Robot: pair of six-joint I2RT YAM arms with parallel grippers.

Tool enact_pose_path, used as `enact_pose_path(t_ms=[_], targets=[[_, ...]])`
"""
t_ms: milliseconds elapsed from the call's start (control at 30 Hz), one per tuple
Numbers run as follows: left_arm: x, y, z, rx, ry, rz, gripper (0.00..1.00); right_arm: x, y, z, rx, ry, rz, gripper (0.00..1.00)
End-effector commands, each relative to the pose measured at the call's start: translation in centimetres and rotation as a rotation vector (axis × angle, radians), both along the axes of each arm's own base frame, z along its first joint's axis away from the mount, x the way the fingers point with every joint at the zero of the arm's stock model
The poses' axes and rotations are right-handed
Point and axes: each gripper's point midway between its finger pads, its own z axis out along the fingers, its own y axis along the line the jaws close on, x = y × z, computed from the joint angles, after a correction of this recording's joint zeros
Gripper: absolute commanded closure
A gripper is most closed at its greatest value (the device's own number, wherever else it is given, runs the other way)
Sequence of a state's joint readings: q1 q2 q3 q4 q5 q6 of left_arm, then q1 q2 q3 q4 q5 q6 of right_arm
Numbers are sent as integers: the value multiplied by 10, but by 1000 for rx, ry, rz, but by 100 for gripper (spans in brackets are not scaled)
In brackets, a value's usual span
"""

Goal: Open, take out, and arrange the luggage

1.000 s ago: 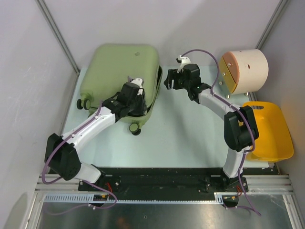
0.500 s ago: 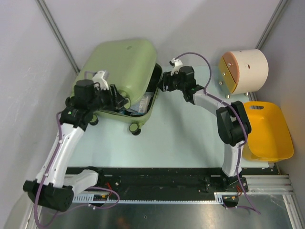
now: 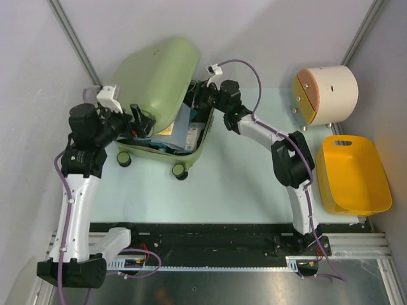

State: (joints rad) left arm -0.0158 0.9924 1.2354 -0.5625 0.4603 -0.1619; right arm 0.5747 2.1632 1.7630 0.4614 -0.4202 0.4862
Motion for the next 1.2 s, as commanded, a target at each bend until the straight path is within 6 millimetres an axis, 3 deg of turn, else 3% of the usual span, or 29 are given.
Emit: enact_pose_path(t_ms=[0, 67, 167, 200, 233, 267, 300, 367, 533, 667, 767, 933, 1167], targets=[[12, 42, 86, 269, -371, 151, 0, -11, 15, 75, 153, -130, 36, 35], [14, 62, 111, 401, -448, 230, 0, -10, 17, 75, 157, -129, 35, 34], [8, 61, 136, 580, -553, 220, 0, -12, 22, 82, 167, -148, 43, 34], [3, 37, 138, 611, -594, 147, 0, -13, 25, 83, 167, -153, 47, 34], [2, 26, 133, 658, -610, 109, 0, -14, 26, 90, 177, -164, 51, 34], [-4, 0, 129, 744, -658, 23, 0, -13, 30, 85, 174, -156, 54, 34], [-3, 2, 123, 817, -641, 54, 0, -14, 33, 86, 177, -157, 59, 34], [2, -18, 99, 949, -632, -10, 0, -13, 35, 91, 185, -162, 60, 34], [16, -37, 68, 1132, -582, -26, 0, -15, 42, 94, 192, -171, 64, 34], [20, -56, 44, 1319, -640, -43, 0, -16, 45, 97, 197, -175, 66, 33], [30, -54, 28, 1437, -626, -11, 0, -16, 45, 97, 197, -172, 66, 33], [47, -32, 13, 1697, -642, 174, 0, -18, 43, 101, 199, -180, 71, 33], [60, -3, 27, 1793, -599, 308, 14, -22, 43, 97, 188, -168, 81, 33]])
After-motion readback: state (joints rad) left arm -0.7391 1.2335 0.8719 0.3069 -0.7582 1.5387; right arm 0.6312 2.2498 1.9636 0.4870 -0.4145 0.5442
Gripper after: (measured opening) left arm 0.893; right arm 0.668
